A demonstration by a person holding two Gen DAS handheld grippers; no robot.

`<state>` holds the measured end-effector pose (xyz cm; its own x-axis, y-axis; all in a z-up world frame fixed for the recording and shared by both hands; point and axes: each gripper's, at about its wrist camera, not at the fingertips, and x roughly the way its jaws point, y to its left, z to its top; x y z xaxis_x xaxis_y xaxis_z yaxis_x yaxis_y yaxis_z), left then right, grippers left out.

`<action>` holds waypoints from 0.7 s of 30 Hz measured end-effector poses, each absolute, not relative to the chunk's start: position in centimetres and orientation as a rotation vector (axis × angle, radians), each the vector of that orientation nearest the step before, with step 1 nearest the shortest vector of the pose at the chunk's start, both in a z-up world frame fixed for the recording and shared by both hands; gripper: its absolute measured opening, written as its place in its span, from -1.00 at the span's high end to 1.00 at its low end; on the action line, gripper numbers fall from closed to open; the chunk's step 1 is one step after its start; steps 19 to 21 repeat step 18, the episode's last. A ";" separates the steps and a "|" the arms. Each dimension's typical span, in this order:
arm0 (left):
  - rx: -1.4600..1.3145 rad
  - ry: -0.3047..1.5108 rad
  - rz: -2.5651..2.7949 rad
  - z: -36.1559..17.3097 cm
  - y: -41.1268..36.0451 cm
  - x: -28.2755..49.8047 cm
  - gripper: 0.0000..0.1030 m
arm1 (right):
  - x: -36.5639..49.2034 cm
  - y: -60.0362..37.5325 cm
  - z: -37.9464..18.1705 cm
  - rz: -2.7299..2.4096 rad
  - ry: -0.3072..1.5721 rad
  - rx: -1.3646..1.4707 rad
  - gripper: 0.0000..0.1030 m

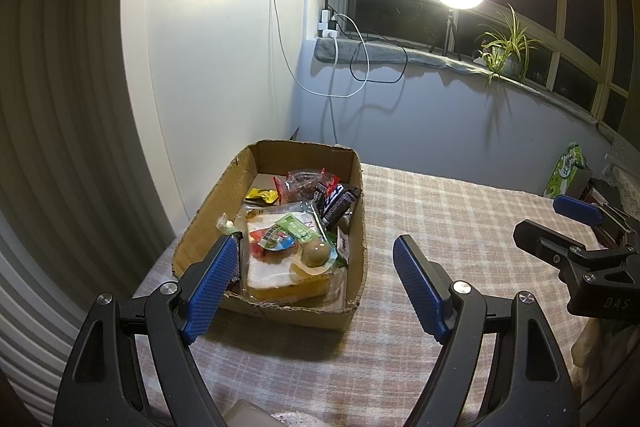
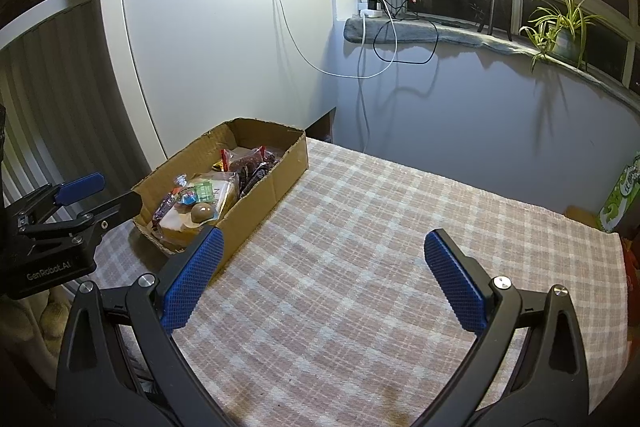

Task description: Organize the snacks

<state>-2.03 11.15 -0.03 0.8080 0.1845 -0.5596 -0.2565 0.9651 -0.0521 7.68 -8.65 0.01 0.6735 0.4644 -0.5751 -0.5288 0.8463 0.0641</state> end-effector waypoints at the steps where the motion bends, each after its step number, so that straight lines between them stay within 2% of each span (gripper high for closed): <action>1: -0.129 0.586 0.235 0.0 11.1 -2.0 -0.56 | 7.7 -8.7 0.0 0.561 0.617 -0.110 -0.99; 21: -0.135 0.601 0.230 -0.4 11.0 -1.8 -0.56 | 7.9 -9.1 -0.3 0.543 0.625 -0.096 -0.99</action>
